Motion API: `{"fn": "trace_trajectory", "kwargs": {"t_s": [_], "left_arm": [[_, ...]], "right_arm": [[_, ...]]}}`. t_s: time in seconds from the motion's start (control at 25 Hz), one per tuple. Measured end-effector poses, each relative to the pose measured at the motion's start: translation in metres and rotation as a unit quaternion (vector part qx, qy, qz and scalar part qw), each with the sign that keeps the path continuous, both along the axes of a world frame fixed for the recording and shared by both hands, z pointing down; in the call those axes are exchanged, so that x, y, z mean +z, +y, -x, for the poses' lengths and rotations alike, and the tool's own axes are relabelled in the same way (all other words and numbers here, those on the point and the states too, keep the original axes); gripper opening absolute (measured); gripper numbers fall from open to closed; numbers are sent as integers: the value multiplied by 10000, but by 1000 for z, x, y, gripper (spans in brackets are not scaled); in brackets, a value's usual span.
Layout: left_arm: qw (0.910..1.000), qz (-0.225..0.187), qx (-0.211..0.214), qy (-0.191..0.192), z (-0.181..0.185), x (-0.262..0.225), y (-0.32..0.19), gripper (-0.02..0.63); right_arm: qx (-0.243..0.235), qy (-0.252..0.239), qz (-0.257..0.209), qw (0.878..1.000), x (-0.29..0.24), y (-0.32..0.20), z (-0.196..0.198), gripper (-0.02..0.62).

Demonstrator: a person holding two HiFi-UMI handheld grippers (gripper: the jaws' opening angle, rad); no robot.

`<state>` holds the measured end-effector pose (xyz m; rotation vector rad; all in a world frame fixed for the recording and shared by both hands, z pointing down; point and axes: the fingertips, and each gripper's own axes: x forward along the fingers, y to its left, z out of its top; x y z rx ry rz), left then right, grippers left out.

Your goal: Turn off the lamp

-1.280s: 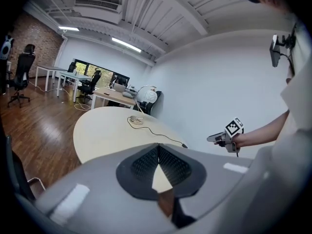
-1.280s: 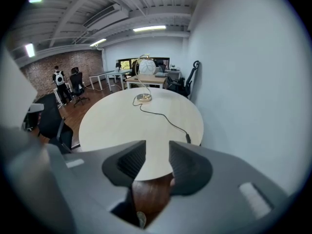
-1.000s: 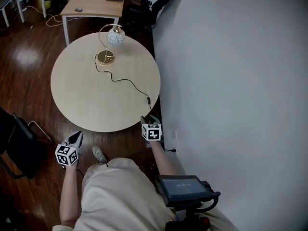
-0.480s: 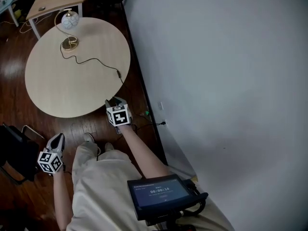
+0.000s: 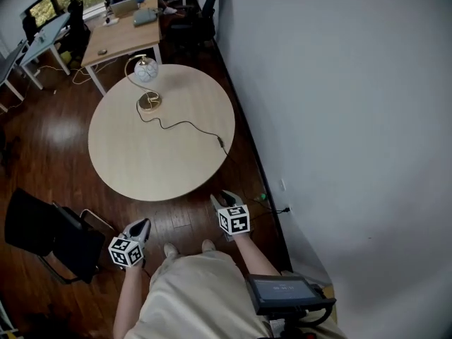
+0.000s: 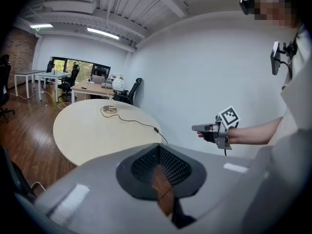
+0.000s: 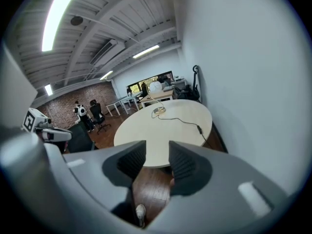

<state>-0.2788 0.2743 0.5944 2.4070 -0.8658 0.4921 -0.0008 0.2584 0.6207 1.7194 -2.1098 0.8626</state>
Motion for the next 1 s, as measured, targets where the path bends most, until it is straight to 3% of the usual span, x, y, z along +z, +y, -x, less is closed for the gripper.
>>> {"fn": "trace_trajectory", "kwargs": {"t_s": [0.12,0.2,0.44,0.56,0.68,1.0], "left_arm": [[10000,1,-2,-11,12,0,2,-17],[10000,28,-30,-17,21,3,0,-17],[9999,160,-63,2,39,14,-7,-17],[9995,296,-37,97,37,16,-7,-17],[9992,319,141,194,22,12,-6,-17],[9958,323,845,166,-31,13,4,-17]], "right_arm": [[158,-6,-79,9998,6,30,-9,111],[340,323,-136,9988,4,47,-22,5],[526,841,89,9950,15,71,-40,4],[940,942,200,9909,20,72,-50,3],[1384,768,194,9872,17,70,-54,3],[1510,734,277,9854,34,94,-54,3]]}}
